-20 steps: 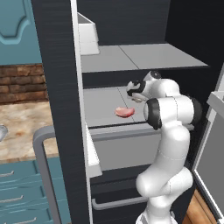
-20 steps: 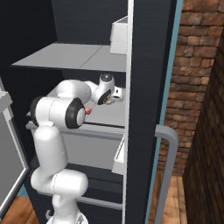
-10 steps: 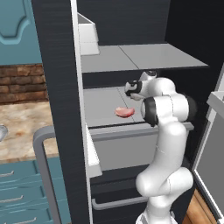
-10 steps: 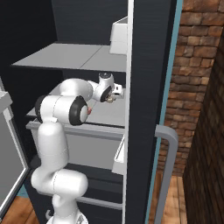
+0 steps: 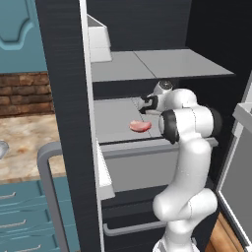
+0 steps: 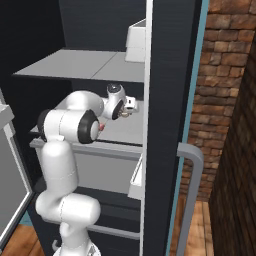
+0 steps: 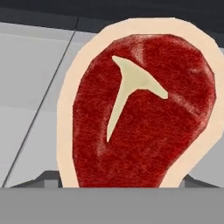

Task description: Place the steak on the counter behind the older steak on the same shelf of the fridge to maintain FIFO order. Close the fridge door when finished.

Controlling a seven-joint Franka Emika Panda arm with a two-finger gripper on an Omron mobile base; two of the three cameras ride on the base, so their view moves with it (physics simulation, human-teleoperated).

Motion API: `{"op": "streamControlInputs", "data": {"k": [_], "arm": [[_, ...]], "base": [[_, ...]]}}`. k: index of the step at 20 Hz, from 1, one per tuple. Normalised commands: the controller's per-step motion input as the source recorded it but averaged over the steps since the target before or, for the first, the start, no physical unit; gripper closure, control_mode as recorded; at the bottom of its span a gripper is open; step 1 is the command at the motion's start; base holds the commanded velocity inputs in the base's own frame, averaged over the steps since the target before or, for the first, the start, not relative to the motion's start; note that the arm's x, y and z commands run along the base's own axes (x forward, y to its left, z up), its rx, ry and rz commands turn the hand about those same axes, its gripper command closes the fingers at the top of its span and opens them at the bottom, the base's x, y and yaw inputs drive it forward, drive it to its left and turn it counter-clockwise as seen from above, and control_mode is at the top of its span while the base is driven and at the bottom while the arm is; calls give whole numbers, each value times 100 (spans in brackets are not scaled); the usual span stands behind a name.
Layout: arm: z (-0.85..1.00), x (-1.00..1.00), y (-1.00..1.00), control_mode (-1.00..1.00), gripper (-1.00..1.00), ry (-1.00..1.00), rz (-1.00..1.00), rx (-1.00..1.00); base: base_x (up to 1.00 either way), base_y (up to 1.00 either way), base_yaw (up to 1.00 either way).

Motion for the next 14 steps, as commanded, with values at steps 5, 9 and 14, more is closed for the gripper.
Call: {"op": "streamControlInputs", "data": {"k": [5,9,14], "arm": [[-6,-27,0,-100,-100,-12,0,0],[51,-47,-3,-100,-100,-7,0,0],[82,-87,0,-100,-100,-4,0,0]], "base": [[0,0,0],[0,0,0],[0,0,0]]}}
